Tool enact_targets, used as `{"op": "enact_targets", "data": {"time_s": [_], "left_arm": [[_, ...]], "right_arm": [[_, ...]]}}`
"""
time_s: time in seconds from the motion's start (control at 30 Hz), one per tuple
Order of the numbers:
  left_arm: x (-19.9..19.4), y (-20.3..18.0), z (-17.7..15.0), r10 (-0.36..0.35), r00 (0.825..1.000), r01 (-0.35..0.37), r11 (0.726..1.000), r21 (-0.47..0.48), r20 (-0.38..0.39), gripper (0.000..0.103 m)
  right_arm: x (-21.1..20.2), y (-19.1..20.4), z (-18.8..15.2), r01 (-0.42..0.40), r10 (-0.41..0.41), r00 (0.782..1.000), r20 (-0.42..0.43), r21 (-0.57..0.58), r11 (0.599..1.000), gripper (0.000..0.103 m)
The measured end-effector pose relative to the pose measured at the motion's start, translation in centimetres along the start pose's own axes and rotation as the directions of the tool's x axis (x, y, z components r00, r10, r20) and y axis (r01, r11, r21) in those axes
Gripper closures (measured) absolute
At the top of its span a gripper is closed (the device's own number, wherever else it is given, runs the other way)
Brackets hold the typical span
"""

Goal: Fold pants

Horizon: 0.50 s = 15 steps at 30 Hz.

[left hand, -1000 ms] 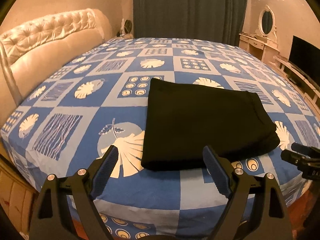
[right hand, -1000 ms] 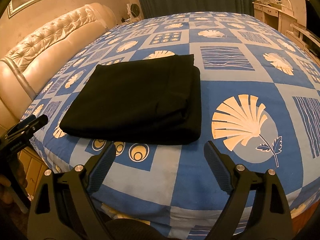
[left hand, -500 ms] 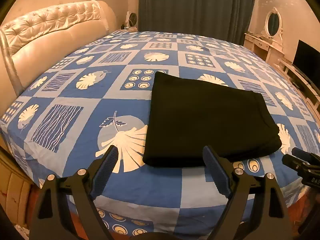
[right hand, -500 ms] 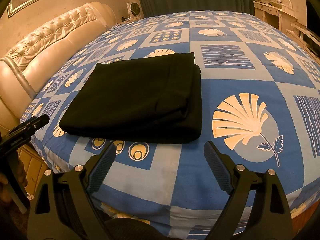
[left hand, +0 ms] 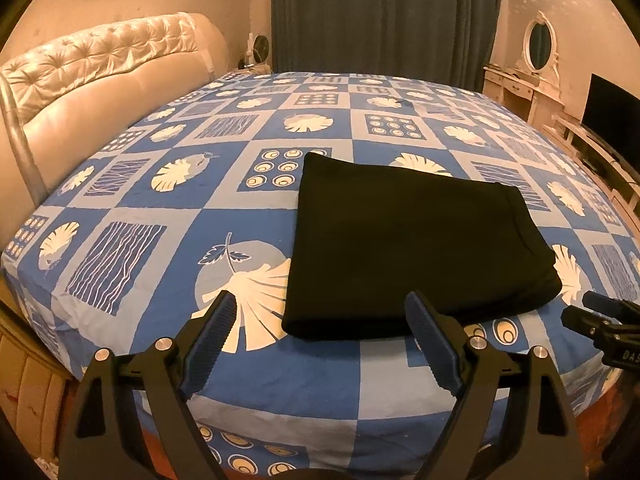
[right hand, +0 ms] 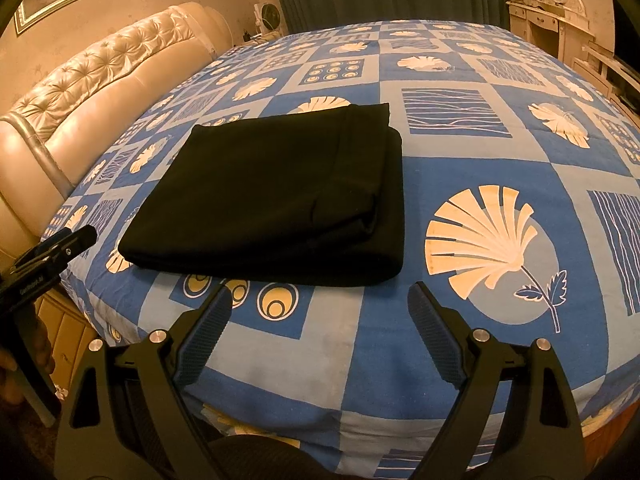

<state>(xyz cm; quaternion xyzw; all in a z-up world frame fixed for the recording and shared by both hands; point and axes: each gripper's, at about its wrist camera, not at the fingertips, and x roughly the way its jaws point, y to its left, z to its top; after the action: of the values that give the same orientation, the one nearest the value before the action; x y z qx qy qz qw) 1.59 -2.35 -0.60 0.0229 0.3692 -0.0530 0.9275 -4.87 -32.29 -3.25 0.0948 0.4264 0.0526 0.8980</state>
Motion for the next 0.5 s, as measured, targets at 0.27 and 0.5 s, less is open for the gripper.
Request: {"op": "enact_targets", "data": {"time_s": [0.27, 0.5], "left_arm": [[-0.05, -0.06, -0.04, -0.009, 1.000, 0.009, 1.000, -0.003, -0.005, 0.018], [-0.16, -0.01, -0.01, -0.006, 1.000, 0.006, 1.000, -0.006, -0.002, 0.018]], "right_arm": [[-0.01, -0.13, 0.10, 0.000, 0.000, 1.000, -0.001, -0.001, 1.000, 0.014], [0.14, -0.23, 0.00, 0.001, -0.001, 1.000, 0.001, -0.006, 1.000, 0.014]]}}
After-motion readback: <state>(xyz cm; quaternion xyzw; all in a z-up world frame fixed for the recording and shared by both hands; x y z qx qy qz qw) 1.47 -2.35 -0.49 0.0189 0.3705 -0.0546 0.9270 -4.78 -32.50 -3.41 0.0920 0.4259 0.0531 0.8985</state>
